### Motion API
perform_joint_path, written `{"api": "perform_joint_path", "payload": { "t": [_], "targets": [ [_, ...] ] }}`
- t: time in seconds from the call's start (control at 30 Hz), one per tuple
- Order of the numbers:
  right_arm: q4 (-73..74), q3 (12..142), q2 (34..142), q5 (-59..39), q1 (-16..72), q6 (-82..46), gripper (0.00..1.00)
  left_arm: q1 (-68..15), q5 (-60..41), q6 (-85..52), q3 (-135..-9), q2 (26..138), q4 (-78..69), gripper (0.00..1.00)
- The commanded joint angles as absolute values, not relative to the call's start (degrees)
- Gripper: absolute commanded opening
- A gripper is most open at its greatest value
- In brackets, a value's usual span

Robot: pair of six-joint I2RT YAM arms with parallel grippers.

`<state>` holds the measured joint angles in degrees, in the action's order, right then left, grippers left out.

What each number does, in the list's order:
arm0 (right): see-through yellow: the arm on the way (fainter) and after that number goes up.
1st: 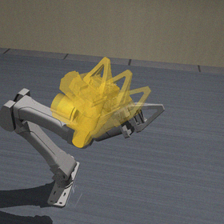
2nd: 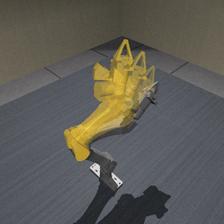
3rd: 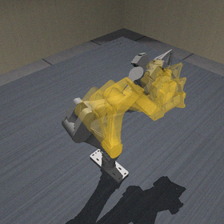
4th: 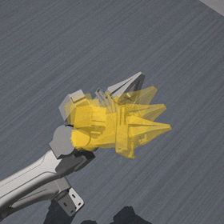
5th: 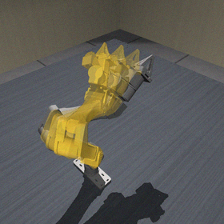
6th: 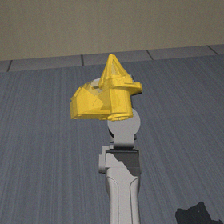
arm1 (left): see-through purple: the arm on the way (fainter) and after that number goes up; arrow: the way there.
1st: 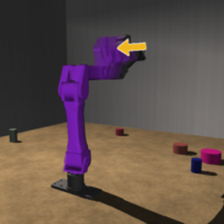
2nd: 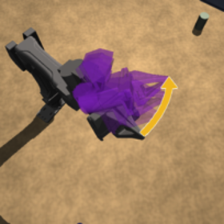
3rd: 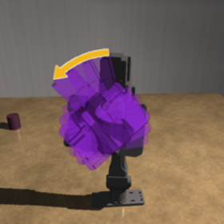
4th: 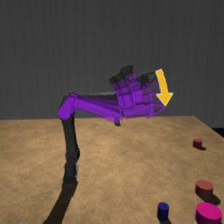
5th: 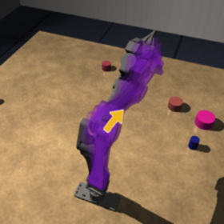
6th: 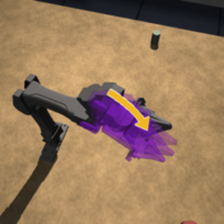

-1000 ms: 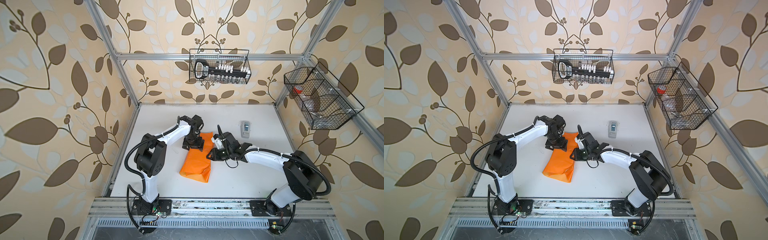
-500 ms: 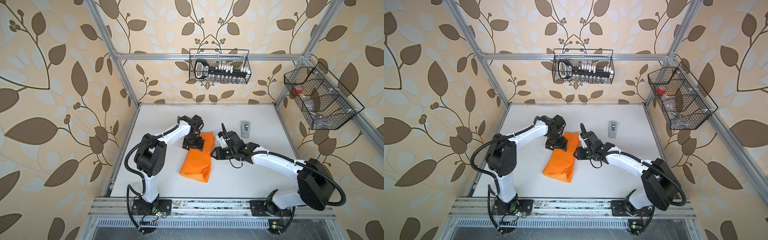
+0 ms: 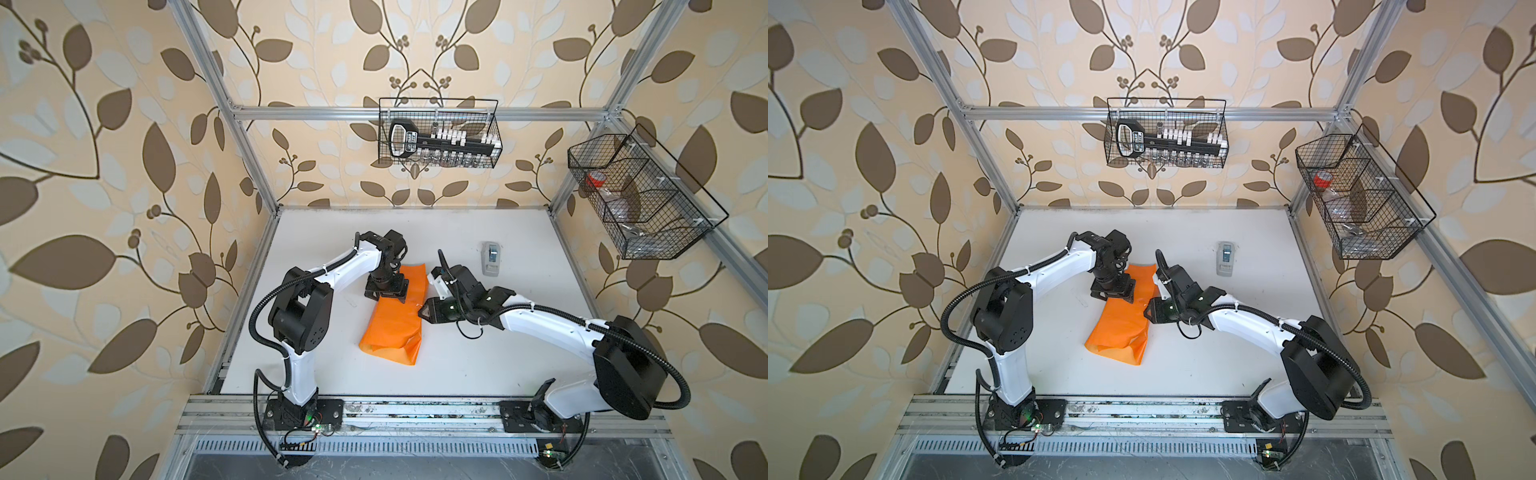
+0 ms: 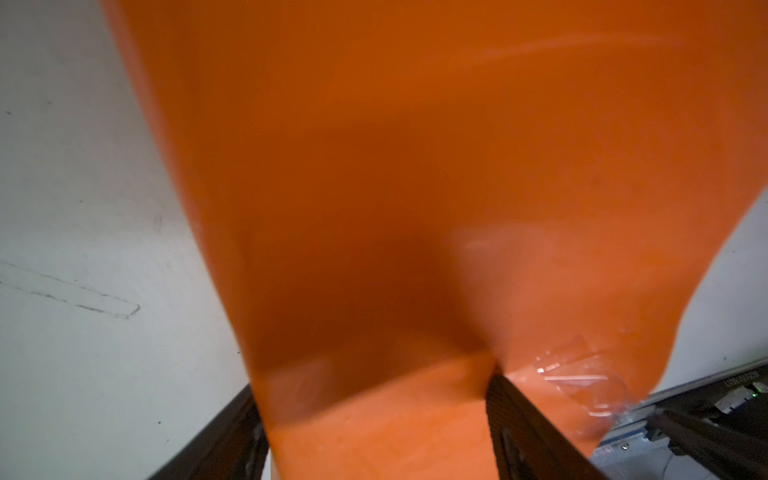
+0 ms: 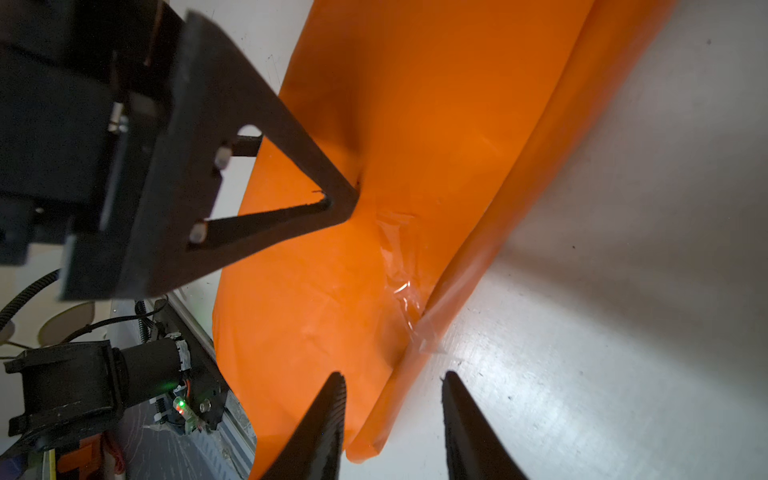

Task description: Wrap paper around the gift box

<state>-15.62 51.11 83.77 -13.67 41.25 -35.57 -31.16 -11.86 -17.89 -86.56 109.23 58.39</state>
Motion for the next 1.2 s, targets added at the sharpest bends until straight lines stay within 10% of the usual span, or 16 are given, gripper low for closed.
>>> {"api": "perform_joint_path", "payload": {
  "t": [0.0,1.17],
  "targets": [
    [-15.34,53.61,84.62,-14.77,41.83,-35.86,0.4,-33.27,-11.75,-18.84,-84.24,112.5,56.87,0.79],
    [-12.3,55.45,91.96,-15.68,41.84,-35.9,0.38,-33.3,-11.74,-18.85,-84.03,112.06,56.95,0.79]
  ]
}}
